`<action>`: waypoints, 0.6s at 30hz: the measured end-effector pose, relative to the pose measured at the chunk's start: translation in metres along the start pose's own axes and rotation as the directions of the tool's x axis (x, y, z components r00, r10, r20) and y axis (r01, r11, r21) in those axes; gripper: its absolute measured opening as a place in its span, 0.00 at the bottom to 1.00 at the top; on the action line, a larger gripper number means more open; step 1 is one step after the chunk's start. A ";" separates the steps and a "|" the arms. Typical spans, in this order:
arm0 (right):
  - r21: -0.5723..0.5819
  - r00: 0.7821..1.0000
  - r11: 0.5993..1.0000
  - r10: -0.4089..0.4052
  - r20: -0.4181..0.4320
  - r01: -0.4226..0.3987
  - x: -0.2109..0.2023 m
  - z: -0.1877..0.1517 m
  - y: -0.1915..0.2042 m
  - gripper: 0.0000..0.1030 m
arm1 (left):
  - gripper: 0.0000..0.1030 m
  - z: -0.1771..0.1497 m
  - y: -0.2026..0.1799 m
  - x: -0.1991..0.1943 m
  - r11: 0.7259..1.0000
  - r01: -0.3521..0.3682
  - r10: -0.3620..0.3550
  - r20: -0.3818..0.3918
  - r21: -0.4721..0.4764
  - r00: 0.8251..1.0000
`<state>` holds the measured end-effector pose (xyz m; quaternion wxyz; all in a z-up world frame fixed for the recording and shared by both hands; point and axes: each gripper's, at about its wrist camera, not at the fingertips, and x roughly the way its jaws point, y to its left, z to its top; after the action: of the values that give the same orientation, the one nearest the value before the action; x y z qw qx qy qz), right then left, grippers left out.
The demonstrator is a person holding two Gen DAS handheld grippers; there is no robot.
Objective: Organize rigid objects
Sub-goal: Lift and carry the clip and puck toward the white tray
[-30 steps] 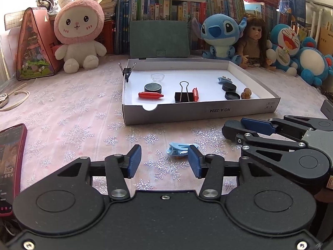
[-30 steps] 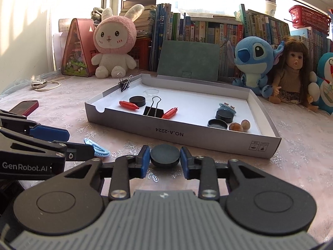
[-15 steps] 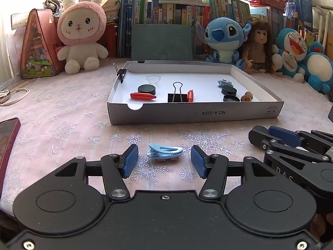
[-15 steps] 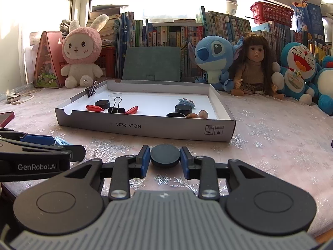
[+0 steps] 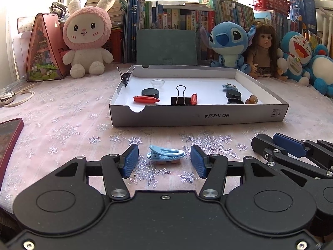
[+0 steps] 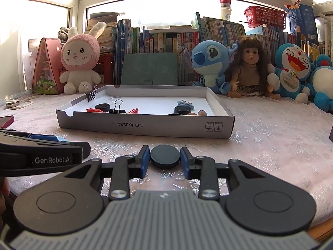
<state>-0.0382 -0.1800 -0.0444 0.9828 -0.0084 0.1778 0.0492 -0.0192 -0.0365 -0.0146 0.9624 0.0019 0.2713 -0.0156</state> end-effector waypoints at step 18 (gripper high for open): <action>0.012 0.997 0.997 -0.079 0.011 0.079 0.008 -0.006 0.006 0.67 | 0.52 -0.005 -0.002 0.003 0.999 -0.009 0.008 0.038 0.037 0.999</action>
<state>-0.0336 -0.1731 -0.0524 0.9850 -0.0095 0.1720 0.0096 -0.0191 -0.0380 -0.0200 0.9671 0.0205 0.2529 -0.0167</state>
